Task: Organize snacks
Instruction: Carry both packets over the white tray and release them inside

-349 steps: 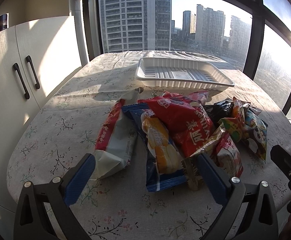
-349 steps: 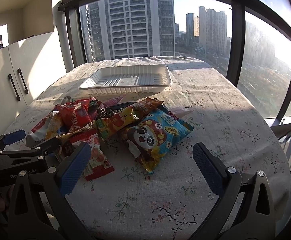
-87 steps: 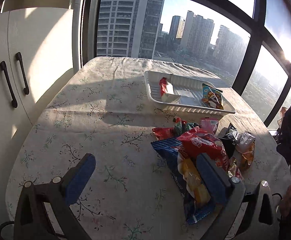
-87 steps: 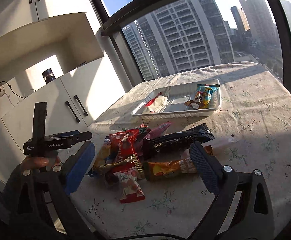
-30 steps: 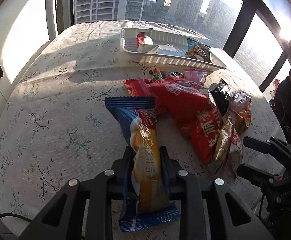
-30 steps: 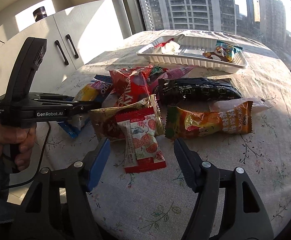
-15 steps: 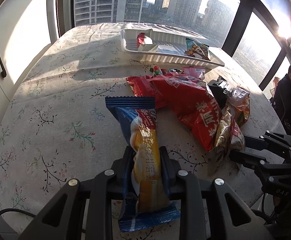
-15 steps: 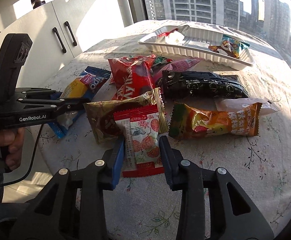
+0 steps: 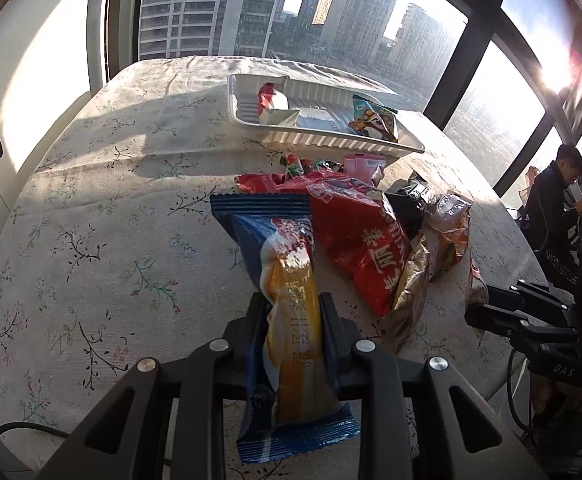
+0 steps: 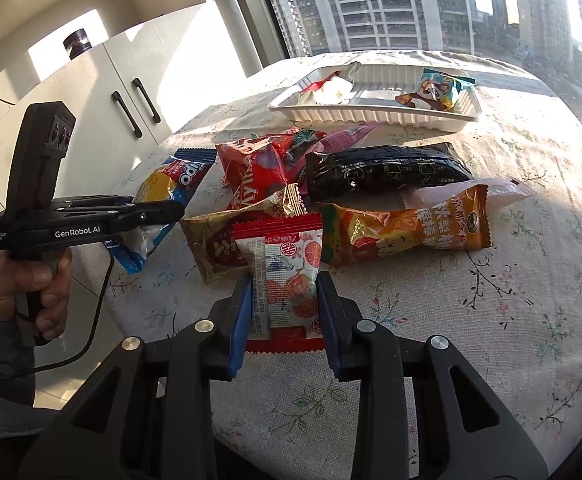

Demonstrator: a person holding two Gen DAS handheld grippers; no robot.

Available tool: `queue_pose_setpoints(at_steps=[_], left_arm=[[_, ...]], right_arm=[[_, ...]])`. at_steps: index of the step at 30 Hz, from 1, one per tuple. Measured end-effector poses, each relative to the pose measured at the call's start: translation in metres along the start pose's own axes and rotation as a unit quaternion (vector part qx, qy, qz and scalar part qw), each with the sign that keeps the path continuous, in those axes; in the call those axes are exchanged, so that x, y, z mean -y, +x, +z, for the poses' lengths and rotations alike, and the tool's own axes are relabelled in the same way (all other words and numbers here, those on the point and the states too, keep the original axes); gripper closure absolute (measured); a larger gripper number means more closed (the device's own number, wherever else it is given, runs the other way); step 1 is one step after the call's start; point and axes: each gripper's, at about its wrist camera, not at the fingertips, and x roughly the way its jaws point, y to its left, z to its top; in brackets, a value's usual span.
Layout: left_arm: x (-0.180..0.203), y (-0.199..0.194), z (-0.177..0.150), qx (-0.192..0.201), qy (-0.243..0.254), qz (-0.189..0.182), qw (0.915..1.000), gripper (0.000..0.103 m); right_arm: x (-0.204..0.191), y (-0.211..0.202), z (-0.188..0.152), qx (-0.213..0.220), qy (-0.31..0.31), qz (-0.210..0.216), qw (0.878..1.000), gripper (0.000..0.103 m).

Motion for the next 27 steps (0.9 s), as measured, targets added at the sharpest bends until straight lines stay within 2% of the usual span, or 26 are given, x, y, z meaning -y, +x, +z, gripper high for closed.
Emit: queue_pose_setpoints(at_steps=[6, 12, 19, 23, 27], left_arm=[[-0.009, -0.006, 0.021, 0.017, -0.005, -0.003, 0.9998, 0.076], [-0.004, -0.010, 0.073, 0.049, 0.026, -0.007, 0.9985, 0.076], [0.012, 0.019, 0.159, 0.057, 0.063, -0.016, 0.9963, 0.076], [0.025, 0.054, 0.199, 0.041, 0.086, 0.003, 0.9954, 0.076], [0.026, 0.094, 0.225, 0.015, 0.081, 0.007, 0.9966, 0.076]], right_arm=[[0.024, -0.020, 0.009, 0.019, 0.030, 0.004, 0.999, 0.074], [0.069, -0.049, 0.045, 0.057, 0.058, -0.034, 0.996, 0.074], [0.128, -0.065, 0.124, 0.094, 0.086, -0.073, 0.989, 0.074], [0.128, -0.052, 0.175, 0.092, 0.060, -0.077, 0.991, 0.074], [0.120, -0.013, 0.224, 0.058, 0.033, -0.079, 0.995, 0.074]])
